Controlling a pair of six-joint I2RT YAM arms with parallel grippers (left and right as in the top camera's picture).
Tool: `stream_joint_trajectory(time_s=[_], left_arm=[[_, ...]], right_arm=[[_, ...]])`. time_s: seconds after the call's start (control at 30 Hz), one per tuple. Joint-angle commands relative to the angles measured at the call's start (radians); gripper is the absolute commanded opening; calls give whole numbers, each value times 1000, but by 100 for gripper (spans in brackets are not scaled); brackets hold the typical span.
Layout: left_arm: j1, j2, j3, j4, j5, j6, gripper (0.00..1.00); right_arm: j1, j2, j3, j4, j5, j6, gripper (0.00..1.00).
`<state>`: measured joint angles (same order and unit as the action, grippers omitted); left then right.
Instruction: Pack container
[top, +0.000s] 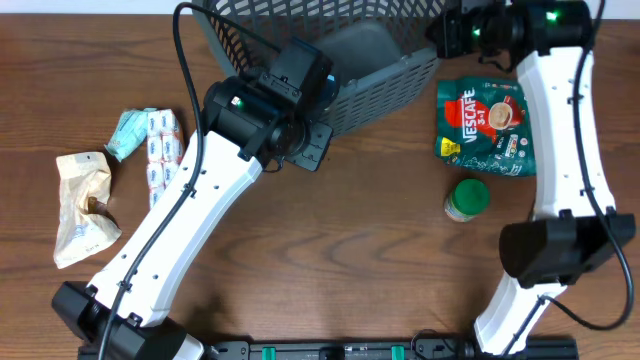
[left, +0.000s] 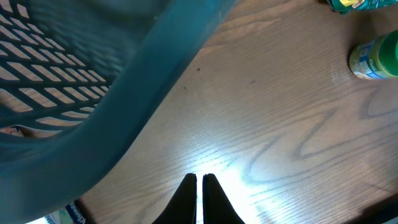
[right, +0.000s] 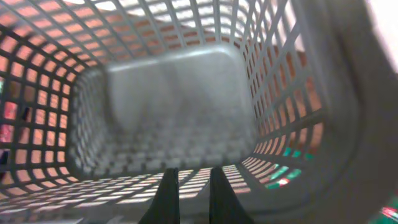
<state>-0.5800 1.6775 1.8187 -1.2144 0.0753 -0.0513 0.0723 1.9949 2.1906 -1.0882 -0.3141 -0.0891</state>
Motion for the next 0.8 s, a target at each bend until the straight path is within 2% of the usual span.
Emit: stream_joint_trajectory(time_s=[0.0, 0.23, 0.77], left_arm=[[-3, 2, 20, 0, -7, 10, 6], [2, 2, 20, 13, -68, 11, 6], [87, 2, 20, 57, -69, 14, 6]], right_arm=[[8, 35, 14, -5, 3, -21, 1], [8, 52, 14, -24, 3, -21, 1], [68, 52, 14, -111, 3, -25, 1]])
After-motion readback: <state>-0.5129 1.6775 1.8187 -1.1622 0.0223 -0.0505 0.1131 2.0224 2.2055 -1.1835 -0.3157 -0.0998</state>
